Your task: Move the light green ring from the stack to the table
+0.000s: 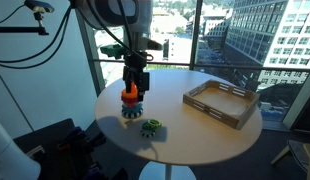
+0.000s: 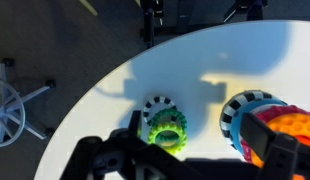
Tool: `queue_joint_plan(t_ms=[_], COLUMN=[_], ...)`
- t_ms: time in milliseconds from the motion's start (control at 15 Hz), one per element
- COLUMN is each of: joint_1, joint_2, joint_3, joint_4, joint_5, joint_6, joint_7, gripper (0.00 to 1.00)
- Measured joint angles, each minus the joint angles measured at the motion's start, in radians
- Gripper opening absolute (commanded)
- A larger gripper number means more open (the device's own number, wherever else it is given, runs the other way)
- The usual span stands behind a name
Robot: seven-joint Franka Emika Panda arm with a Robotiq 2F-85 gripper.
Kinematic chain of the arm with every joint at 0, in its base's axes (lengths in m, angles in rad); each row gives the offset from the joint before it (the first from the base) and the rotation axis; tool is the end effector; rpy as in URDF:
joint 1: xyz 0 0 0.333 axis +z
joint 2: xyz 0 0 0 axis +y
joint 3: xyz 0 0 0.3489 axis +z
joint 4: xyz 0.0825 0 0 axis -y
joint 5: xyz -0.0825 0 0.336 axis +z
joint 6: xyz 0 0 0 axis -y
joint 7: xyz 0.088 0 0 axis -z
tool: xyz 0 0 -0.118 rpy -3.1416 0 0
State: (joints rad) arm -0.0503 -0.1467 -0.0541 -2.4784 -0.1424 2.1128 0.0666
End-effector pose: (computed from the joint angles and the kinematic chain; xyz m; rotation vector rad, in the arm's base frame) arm 0.3885 -0.0488 0.3842 3.0193 -0.1248 -0.3344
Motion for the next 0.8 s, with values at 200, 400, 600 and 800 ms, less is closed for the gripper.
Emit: queue_joint_plan(t_ms=[200,400,600,800], joint_1=[0.013,0.033,0.052,0.060], joint_2=[-0.056,-0.099,-0.140,-0.183], joint_3=[0.024,0.045,0.060,0.071], joint_4=[0.025,0.053,0.076,0.086], joint_5=[0.000,0.000,0.013,0.034], joint_6=[-0.089,-0.158,-0.199,-0.208], joint_7=[0.000,0.000,0.000,0.001], gripper=[1.00,1.00,1.00,1.00])
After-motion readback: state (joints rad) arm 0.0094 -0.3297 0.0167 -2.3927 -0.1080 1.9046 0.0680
